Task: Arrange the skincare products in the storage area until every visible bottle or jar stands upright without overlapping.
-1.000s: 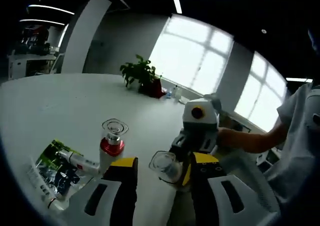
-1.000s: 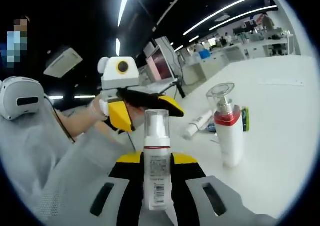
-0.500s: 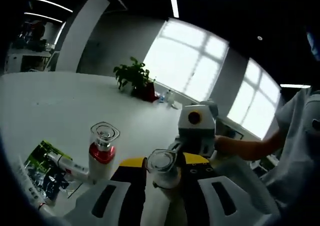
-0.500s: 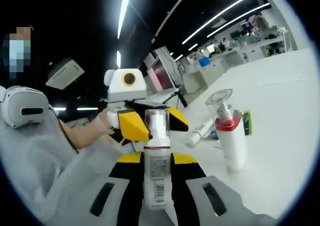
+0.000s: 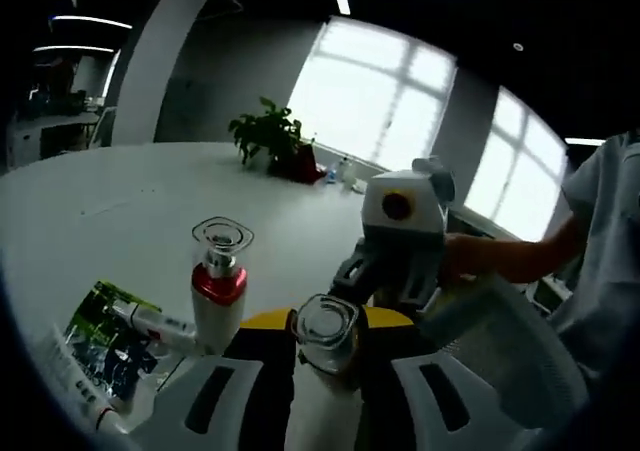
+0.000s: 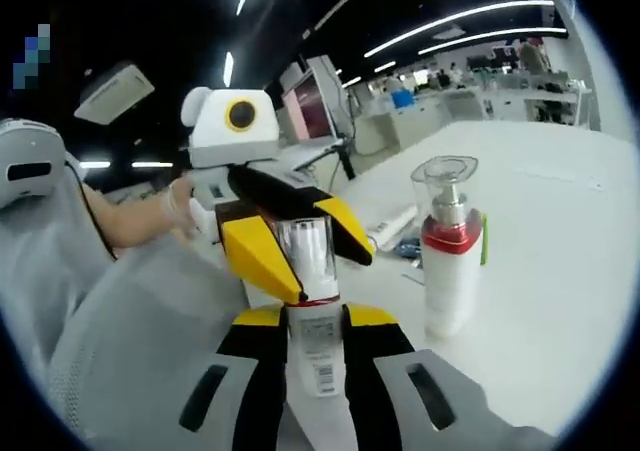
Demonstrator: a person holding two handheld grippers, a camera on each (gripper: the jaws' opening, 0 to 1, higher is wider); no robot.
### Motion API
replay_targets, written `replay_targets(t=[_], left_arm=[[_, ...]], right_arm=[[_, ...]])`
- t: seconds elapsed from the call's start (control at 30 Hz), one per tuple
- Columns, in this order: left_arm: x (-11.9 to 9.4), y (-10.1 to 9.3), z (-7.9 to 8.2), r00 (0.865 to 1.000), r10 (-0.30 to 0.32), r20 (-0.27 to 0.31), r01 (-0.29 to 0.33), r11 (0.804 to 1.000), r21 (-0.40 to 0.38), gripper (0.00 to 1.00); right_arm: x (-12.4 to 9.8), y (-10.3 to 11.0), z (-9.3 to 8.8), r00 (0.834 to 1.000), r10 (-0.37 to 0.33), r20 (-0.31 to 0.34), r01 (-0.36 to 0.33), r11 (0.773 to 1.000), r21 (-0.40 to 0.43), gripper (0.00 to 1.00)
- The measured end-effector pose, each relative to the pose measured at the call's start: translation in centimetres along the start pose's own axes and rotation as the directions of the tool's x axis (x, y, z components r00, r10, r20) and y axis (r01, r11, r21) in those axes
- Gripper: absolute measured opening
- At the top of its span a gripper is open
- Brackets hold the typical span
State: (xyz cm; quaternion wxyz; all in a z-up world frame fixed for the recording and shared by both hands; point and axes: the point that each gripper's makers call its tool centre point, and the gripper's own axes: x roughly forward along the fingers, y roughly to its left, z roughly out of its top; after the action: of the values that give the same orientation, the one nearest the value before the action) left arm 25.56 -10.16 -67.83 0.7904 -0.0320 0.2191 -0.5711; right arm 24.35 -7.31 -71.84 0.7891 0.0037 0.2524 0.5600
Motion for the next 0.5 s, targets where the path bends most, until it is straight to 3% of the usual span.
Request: replay_targets(t=[0.23,0.3,0.33,0.4,0.5], left_arm=[[-0.2,1.8,-0.2,0.997,0.074,-0.018,-0.074,0.996,0.041,0.19],[-0.2,2.4,-0.3,0.993,0.116,-0.025,-0.114,0.992,0.053,0.19],[-0.3,3.0,-0.6,0.986,0.158,-0.046,-0.156,0.987,0.029,0.20],[-0.4,3.3,-0.6,0.982,0.182,-0.042,-0.180,0.982,0.050,0.20],[-0.3,3.5,-0.9,0.974,0.220,-0.050,-0.217,0.974,0.067,0.20]], right_arm=[[0.6,-1.1,-0.1,0.997,-0.066,-0.031,0.063,0.994,-0.088,0.22],[0.7,-2.0,-0.3,0.991,-0.131,-0.036,0.124,0.980,-0.158,0.24],[0.9,-2.0,-0.9,0.989,-0.130,-0.064,0.118,0.979,-0.168,0.24],[1.1,-2.0,-2.3,0.984,-0.134,-0.121,0.113,0.979,-0.168,0.27],[1.5,-2.5,-3.6,0.977,-0.151,-0.152,0.124,0.976,-0.178,0.27]])
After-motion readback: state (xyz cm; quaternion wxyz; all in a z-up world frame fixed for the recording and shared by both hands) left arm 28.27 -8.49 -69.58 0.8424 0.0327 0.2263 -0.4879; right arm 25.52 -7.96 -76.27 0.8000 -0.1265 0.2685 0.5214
